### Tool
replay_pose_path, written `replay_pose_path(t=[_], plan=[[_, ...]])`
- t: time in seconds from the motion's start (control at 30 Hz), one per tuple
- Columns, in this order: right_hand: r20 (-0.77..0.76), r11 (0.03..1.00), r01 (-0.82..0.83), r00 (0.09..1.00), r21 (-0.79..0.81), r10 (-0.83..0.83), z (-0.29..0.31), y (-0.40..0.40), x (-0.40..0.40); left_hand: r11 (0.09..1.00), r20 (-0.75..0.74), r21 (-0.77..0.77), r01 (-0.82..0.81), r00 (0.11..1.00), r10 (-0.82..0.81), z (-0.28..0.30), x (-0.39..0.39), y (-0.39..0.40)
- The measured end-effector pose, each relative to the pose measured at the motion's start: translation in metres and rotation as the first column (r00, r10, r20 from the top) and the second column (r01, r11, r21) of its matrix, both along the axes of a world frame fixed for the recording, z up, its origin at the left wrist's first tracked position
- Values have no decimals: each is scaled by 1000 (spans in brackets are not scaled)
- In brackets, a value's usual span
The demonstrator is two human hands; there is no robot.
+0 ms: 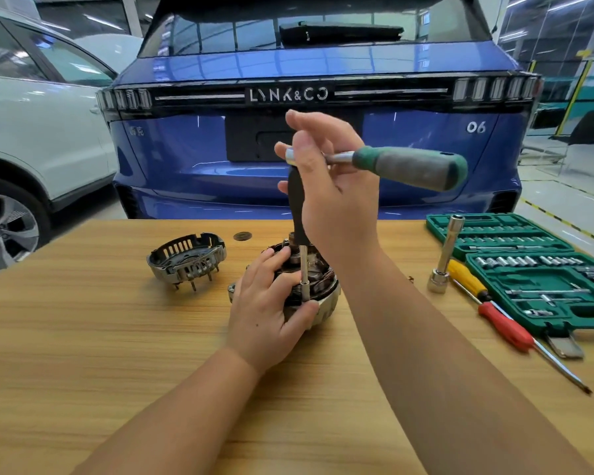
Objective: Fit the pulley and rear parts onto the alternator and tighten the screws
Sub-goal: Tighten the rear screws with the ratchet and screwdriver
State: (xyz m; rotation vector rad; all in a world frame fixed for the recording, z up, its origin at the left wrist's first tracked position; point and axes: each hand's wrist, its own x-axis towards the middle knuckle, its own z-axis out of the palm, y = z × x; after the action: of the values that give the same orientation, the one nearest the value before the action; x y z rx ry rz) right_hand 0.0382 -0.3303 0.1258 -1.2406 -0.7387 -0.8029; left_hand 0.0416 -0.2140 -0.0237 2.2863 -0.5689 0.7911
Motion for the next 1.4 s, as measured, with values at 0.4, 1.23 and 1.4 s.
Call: replay_pose_path(t=[0.4, 1.23, 1.4], plan=[[-190, 601, -795, 580, 81, 792, -12, -22, 20, 997, 103, -4, -71, 992, 72, 0, -2, -10], [-262, 869, -493, 834, 40, 486, -17, -16, 22, 997, 119, -9, -83, 989, 83, -1, -2, -12], [-247, 809, -580, 773, 100, 585, -13, -16, 16, 996, 122, -19, -85, 989, 87, 0, -3, -12]])
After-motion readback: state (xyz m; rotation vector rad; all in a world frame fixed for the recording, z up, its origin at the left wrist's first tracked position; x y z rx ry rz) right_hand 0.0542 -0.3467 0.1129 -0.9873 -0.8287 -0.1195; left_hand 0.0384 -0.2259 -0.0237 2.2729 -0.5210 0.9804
